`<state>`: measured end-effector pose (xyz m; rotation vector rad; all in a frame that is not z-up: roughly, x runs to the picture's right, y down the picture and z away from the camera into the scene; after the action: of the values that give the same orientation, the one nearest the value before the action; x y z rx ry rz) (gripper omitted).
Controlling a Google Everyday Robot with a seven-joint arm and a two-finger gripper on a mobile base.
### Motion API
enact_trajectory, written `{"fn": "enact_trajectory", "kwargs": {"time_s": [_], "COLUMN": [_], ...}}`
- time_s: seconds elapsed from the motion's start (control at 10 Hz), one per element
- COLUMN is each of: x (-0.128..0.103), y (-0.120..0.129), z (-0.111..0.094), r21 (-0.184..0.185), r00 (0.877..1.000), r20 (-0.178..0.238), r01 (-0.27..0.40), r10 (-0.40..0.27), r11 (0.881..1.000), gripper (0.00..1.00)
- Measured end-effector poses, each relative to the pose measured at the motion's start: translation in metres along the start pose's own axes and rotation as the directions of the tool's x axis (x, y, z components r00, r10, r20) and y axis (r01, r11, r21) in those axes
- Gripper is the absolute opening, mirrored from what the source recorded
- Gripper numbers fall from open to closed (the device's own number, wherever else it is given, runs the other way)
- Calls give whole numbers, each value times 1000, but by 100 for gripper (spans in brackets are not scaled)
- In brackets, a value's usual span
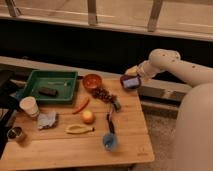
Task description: Place sponge in metal cup
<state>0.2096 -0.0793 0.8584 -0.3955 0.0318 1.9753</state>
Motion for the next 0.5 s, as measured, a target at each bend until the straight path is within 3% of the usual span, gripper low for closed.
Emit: {"fn": "enact_trajectory", "kwargs": {"time_s": [0.2, 0.5], "x": [-9, -12], "y": [18, 17], "z": [21, 23], "r21": [-30, -34], "r00": [1000, 1000], "r20": [-11, -10], "r01": [18, 16], "r10": [-18, -16], "r11": [999, 999], "gripper": [80, 80]}}
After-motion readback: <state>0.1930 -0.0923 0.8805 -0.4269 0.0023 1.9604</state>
